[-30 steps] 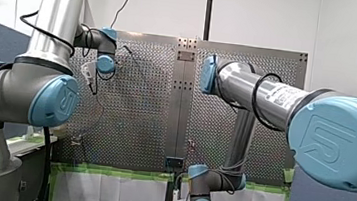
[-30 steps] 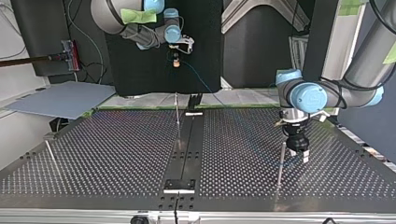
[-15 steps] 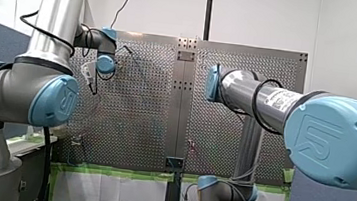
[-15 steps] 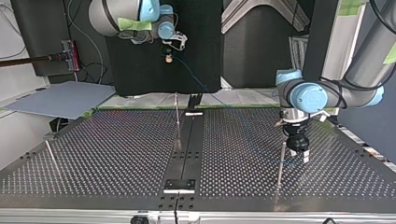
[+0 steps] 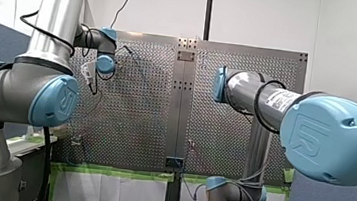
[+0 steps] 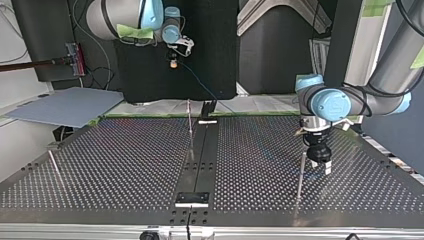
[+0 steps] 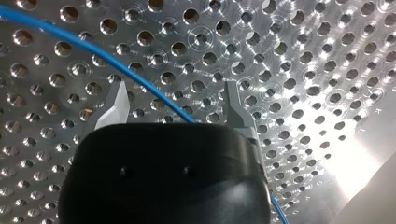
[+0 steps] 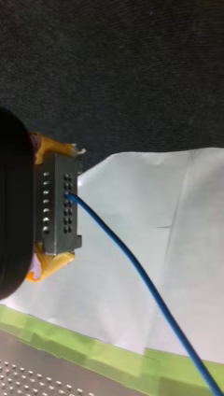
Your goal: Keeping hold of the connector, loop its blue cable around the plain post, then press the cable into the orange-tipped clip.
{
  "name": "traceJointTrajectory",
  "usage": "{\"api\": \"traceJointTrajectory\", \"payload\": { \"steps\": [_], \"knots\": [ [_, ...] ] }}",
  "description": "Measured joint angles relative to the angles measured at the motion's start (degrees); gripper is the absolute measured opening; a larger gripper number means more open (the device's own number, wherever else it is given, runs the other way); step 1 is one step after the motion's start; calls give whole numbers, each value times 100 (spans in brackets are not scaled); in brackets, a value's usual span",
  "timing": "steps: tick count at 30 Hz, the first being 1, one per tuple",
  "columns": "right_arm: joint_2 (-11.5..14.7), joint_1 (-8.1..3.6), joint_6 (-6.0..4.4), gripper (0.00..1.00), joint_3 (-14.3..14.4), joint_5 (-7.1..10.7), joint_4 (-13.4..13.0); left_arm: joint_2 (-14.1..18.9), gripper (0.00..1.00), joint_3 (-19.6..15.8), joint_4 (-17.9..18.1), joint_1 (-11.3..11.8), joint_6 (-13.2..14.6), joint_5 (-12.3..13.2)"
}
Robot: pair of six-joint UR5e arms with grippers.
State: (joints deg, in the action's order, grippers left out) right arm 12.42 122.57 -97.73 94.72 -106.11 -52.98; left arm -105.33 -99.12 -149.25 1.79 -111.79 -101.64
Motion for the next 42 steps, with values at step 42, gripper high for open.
{"api": "traceJointTrajectory", "payload": {
  "steps": [42],
  "knots": [
    [1412, -142, 182, 0, 1529, 160, -945, 0, 100, -4, -35, 13, -9, -61]
  ]
}}
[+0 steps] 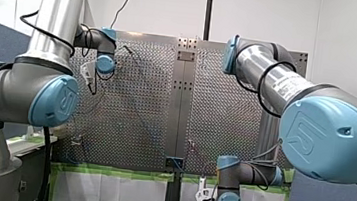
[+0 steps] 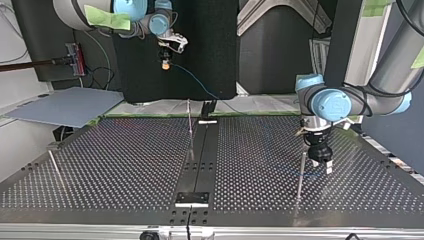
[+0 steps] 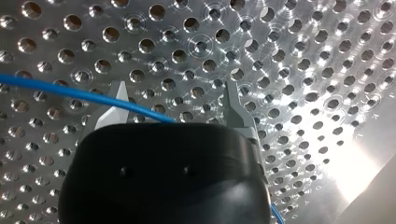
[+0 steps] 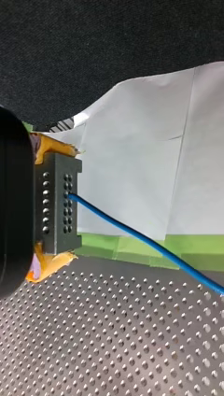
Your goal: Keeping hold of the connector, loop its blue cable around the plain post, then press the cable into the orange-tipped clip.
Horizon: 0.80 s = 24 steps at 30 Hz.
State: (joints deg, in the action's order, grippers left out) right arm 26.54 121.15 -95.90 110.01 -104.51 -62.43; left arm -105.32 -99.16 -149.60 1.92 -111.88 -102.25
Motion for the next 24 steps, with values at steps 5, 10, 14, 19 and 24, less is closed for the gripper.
{"api": "traceJointTrajectory", "payload": {
  "steps": [5, 10, 14, 19, 24],
  "knots": [
    [244, 15, 0, 0, 244, -49, -13, 0, 100, -1, -7, 9, 0, -4],
    [523, 16, 0, 0, 516, -87, -84, -6, 100, -3, -16, 15, 0, -29],
    [719, 1, 9, 0, 676, -100, -114, -2, 100, 0, -21, 20, 0, -35],
    [996, -31, 56, 0, 825, -97, -128, -1, 100, 0, -23, 25, 0, -36],
    [1296, -73, 216, 0, 883, -78, -220, -1, 100, 3, -19, 33, -2, -36]
  ]
}}
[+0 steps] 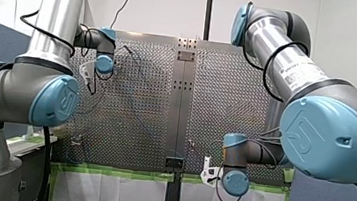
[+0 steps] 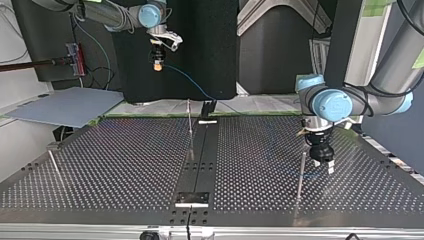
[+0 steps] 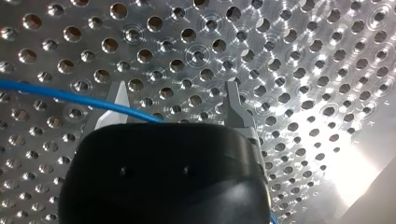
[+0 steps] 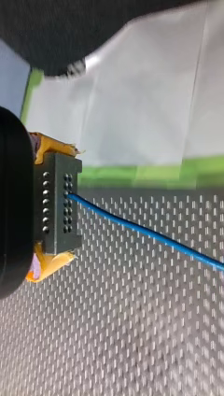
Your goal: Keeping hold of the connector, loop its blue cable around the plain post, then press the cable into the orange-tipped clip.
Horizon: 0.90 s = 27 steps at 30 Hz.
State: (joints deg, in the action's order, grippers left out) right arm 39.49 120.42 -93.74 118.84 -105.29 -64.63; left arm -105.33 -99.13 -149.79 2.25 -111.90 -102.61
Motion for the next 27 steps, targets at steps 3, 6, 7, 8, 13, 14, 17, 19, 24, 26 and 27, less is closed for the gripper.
{"api": "traceJointTrajectory", "payload": {
  "steps": [3, 6, 7, 8, 13, 14, 17, 19, 24, 26, 27],
  "knots": [
    [169, -32, 64, 0, 60, 49, -127, 0, 100, 0, 1, 9, -3, 0],
    [329, -82, 92, 0, 127, 113, -274, 0, 100, 1, 1, 21, -3, -1],
    [379, -97, 103, 0, 138, 138, -323, 1, 100, 1, 1, 25, -3, -3],
    [427, -111, 114, 0, 146, 168, -370, 1, 100, 1, 1, 28, -4, -4],
    [718, -211, 148, 0, 160, 404, -656, 1, 100, 1, 1, 49, -5, -8],
    [766, -232, 149, 0, 160, 447, -697, 1, 100, 1, 1, 50, -5, -8],
    [838, -293, 156, 0, 161, 580, -777, 1, 100, 1, 1, 52, -5, -9],
    [806, -331, 165, 0, 162, 641, -828, 1, 100, 1, 1, 52, -6, -9],
    [580, -376, 231, 0, 168, 682, -1050, 1, 100, 1, 1, 60, -6, -7],
    [487, -381, 246, 0, 173, 682, -1139, 1, 100, 1, -1, 61, -3, -6],
    [418, -385, 249, 0, 174, 679, -1208, 1, 100, 0, -3, 61, -2, -4]
  ]
}}
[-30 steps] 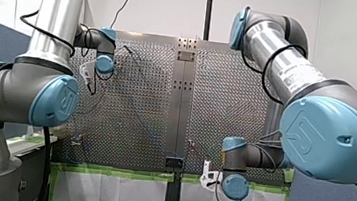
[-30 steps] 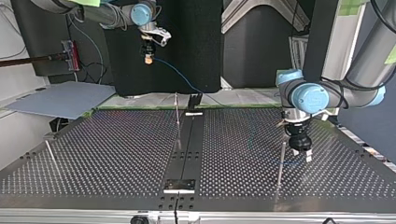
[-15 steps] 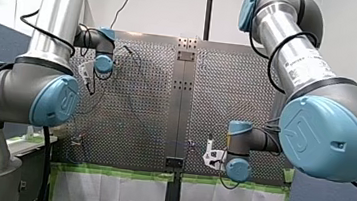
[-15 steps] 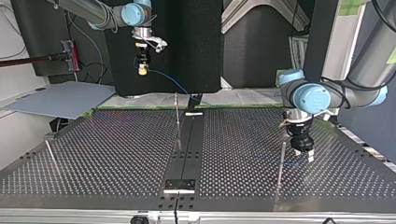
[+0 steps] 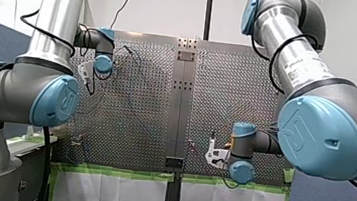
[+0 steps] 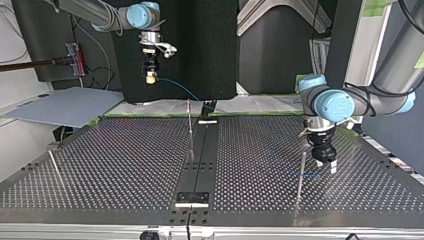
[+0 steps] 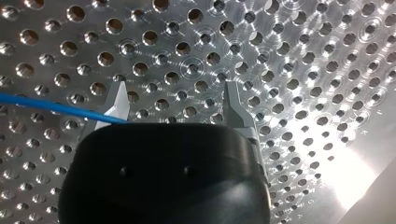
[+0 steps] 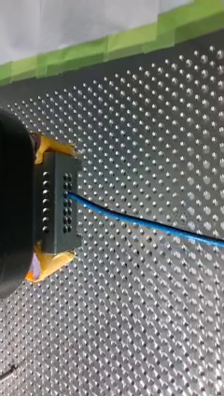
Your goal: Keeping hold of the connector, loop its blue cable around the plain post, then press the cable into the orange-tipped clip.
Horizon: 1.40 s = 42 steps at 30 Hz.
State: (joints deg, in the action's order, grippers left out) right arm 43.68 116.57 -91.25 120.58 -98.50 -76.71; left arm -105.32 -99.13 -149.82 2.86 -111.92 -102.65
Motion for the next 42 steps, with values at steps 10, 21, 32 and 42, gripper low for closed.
{"api": "traceJointTrajectory", "payload": {
  "steps": [10, 21, 32, 42],
  "knots": [
    [-550, -94, -75, 0, -2, 54, -476, 0, 100, 0, -58, 2, 17, -5],
    [-929, -161, -89, 0, -16, 224, -518, 0, 100, 1, -505, 7, -187, -166],
    [-942, -167, -118, 0, -75, 233, -461, 0, 100, -5, -943, 172, -574, -172],
    [-941, -167, -139, 0, -81, 234, -367, 0, 100, -250, -796, 284, -685, 5]
  ]
}}
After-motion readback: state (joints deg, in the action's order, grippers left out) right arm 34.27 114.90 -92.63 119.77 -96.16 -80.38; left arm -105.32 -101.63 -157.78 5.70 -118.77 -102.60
